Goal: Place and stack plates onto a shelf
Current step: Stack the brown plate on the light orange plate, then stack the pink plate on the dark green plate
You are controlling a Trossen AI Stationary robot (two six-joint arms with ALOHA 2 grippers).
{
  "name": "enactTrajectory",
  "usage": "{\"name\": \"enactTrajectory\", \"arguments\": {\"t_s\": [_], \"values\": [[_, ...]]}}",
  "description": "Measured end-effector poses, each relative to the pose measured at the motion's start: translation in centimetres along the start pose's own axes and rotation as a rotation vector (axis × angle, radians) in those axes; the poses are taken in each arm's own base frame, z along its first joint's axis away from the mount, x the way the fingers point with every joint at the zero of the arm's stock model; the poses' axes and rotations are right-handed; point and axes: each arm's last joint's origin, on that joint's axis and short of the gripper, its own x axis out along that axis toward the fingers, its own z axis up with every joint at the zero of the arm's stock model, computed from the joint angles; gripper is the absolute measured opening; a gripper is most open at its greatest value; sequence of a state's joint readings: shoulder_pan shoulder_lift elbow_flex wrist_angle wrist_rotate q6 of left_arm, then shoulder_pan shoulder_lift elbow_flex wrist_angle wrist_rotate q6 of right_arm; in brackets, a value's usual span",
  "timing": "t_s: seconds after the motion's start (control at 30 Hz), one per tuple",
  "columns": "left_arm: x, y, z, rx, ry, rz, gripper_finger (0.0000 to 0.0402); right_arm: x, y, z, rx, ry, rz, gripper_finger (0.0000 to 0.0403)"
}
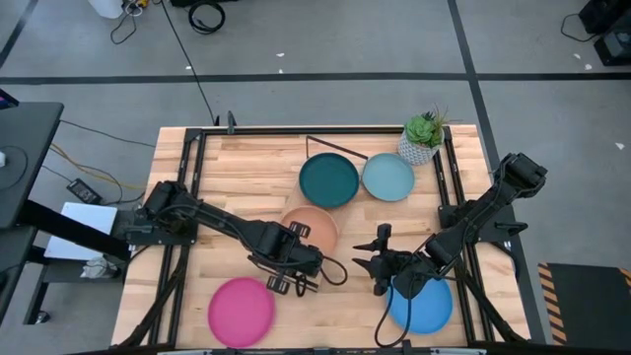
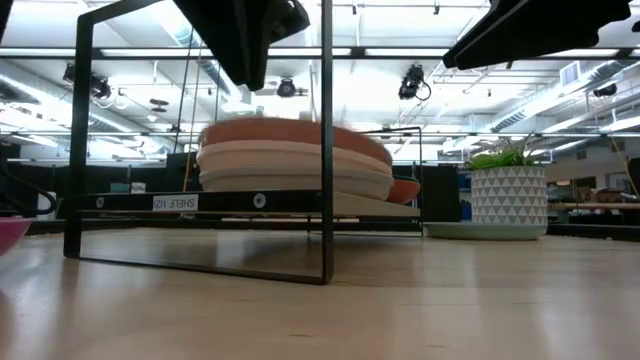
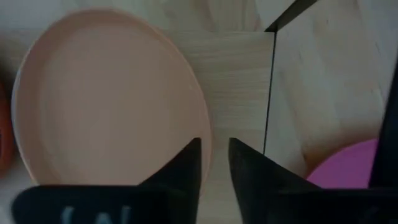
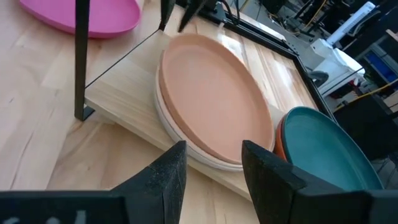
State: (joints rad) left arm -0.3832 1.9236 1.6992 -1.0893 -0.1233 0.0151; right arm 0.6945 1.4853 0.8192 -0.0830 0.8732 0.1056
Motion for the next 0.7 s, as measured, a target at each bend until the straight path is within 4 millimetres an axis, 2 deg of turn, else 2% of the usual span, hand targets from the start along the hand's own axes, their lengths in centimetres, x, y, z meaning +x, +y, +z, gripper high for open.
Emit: {"name": "enactTrajectory", "arguments": {"t_s": [0.17,0.43,0.5,0.57,0.7], "values": [[-1.5,0.2,0.3,-0.007,-0.046,0.032,0.0129,0.1,0.0,0.0,0.000,0.002,0.005,0.0160],[-7.9,0.5,-0.4,-0.090,-0.259,0.032,0.0124,0.2,-0.1,0.0,0.016,0.002,0.000,0.0160],[-9.7,-0.3,-0.8,-0.089,-0.334,0.026,0.0119,0.7,-0.4,0.2,0.037,-0.003,0.000,0.0160],[-10.6,-1.7,-1.5,-0.062,-0.396,0.046,0.0113,1.7,-0.5,0.4,0.042,-0.011,0.027,0.0160],[-10.8,-4.5,-3.5,-0.024,-0.490,0.104,0.0101,4.3,-0.7,0.7,0.025,-0.059,0.101,0.0160]]}}
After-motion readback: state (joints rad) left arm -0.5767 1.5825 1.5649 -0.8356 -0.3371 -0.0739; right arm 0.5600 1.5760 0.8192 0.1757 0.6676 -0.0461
